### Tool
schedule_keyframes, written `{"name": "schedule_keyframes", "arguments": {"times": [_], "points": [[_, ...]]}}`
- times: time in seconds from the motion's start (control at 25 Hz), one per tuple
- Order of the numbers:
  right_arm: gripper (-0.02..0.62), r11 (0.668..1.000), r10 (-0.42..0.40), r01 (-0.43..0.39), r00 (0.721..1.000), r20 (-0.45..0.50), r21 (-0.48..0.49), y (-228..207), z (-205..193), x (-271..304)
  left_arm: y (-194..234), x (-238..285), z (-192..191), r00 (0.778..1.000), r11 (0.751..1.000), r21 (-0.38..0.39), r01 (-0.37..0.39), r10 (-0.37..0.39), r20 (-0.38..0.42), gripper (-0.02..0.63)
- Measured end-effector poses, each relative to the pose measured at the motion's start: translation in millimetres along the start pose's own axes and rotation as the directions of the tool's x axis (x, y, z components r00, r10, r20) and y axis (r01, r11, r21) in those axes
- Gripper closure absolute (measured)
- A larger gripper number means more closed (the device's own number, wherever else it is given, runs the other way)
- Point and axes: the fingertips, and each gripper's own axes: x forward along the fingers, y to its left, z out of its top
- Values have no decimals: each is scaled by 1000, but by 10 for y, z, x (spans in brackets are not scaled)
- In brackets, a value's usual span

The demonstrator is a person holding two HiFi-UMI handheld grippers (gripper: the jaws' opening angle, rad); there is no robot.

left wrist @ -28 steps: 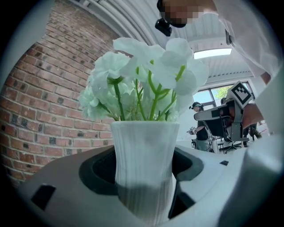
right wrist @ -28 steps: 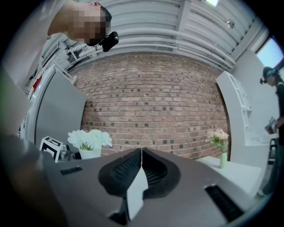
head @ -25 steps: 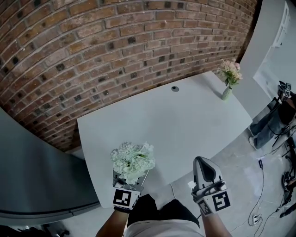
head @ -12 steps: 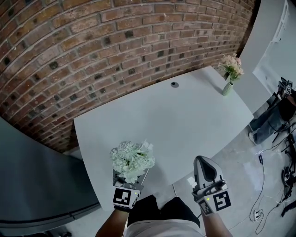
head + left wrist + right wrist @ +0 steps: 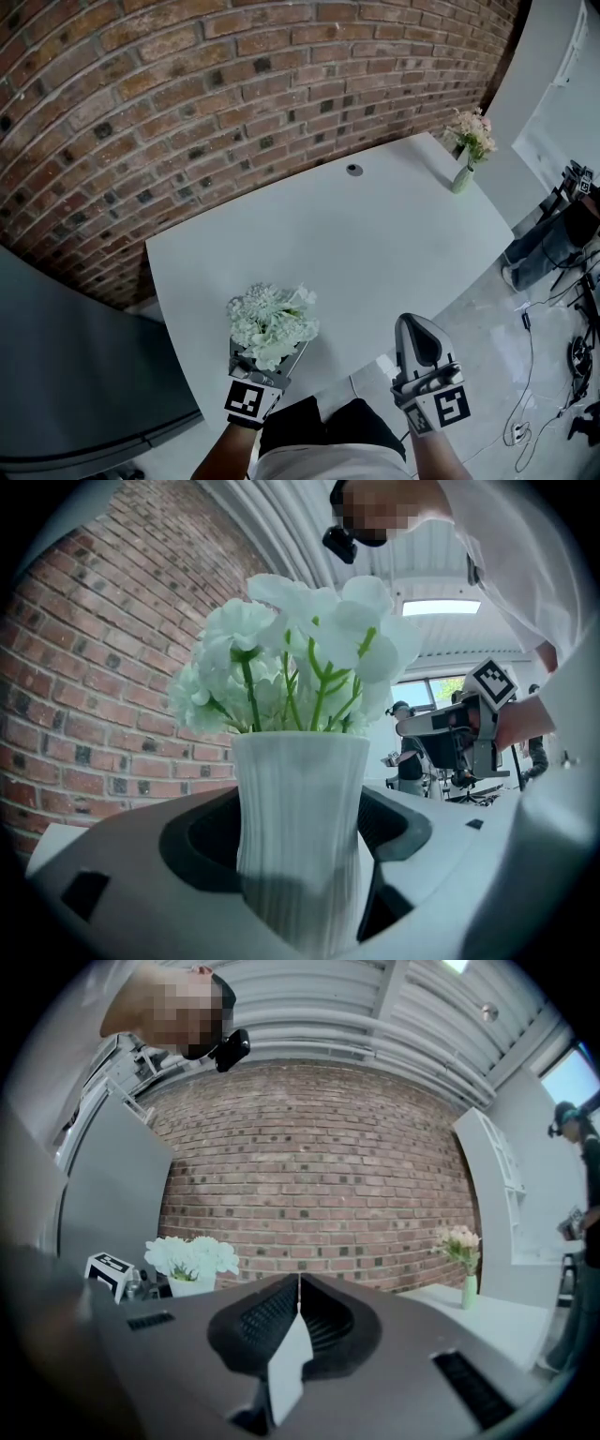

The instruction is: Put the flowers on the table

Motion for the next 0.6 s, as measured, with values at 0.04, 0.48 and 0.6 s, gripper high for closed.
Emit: {"name": "schedule_keyframes", "arguments": {"times": [0.04, 0.48, 0.6], "points": [[577, 1000, 4, -4, 1000, 7, 5, 7, 17, 18, -6, 4, 5, 1000, 1000, -3, 11, -11, 2, 260], [577, 999, 35, -35, 999, 13, 22, 111, 14, 115, 8, -68, 34, 1000, 1000, -11, 22, -22, 6, 198], [577, 999, 41, -41, 999, 6, 27, 135, 39, 89, 8, -110, 50, 1000, 1000, -19, 12, -12, -2, 198]]}}
